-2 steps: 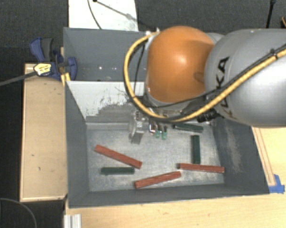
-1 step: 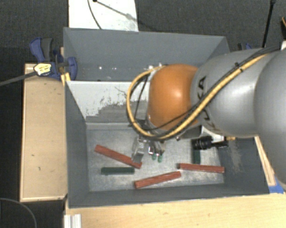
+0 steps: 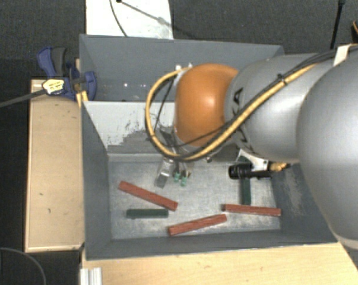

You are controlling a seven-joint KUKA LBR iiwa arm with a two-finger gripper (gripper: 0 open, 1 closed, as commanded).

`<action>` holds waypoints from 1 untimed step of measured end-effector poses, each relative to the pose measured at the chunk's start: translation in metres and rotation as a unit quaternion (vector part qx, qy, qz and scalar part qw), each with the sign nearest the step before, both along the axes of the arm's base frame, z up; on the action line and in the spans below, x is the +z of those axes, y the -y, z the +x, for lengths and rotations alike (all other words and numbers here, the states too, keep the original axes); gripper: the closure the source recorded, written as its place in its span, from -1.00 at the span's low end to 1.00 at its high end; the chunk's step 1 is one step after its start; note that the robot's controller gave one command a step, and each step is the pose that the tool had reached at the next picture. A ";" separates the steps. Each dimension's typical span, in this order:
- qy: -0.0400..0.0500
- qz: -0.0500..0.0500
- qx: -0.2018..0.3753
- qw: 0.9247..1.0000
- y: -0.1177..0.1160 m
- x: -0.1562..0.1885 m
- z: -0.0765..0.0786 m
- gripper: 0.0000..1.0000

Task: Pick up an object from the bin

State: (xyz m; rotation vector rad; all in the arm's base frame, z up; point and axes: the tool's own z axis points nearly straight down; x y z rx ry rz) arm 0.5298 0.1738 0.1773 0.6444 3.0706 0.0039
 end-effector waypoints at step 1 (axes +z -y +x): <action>0.000 -0.001 0.052 0.999 0.008 -0.023 0.059 1.00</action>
Offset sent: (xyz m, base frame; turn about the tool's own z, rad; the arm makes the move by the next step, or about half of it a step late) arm 0.0566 -0.0066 -0.0228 -0.1045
